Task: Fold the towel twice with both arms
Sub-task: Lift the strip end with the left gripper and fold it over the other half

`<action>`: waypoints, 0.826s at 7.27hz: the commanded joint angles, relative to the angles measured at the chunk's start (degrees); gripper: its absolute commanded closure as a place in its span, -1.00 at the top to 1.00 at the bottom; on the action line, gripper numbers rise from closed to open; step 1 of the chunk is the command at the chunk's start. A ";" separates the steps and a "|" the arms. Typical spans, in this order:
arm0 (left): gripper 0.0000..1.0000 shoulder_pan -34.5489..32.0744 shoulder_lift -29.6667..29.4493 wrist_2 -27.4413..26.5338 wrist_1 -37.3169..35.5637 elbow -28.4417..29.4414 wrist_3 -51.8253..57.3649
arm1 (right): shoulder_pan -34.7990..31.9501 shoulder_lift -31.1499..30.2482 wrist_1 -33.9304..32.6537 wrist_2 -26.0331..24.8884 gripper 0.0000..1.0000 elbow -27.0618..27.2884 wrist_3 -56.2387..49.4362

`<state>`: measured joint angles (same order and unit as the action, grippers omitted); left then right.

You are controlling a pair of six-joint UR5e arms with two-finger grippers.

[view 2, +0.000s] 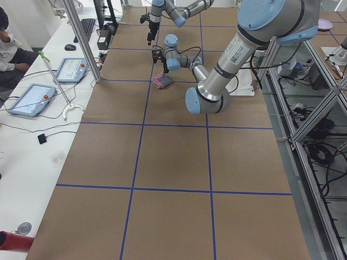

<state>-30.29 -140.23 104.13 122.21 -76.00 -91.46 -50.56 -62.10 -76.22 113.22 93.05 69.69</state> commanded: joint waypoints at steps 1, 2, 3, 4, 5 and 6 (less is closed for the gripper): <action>1.00 -2.57 0.39 1.94 -7.96 -2.90 1.36 | -2.17 -0.90 -0.77 2.51 1.00 -0.24 -2.69; 1.00 -4.50 0.48 4.48 -16.82 -7.28 7.72 | -4.18 -2.30 -2.25 3.14 1.00 0.28 -6.80; 1.00 -5.39 0.66 4.59 -27.27 -12.72 15.44 | -6.46 -4.32 -4.71 4.36 1.00 1.68 -12.41; 1.00 -6.88 0.66 4.59 -38.33 -17.38 23.44 | -8.83 -6.69 -8.21 5.25 1.00 4.48 -18.21; 1.00 -8.63 0.75 4.59 -47.41 -21.43 32.22 | -10.68 -8.89 -13.29 5.25 1.00 7.64 -24.45; 1.00 -11.17 3.62 4.94 -52.02 -25.56 39.53 | -13.23 -11.35 -17.69 5.25 1.00 10.46 -32.60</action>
<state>-38.63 -138.87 108.75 78.92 -96.08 -62.06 -60.77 -70.40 -88.23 118.29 99.84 46.53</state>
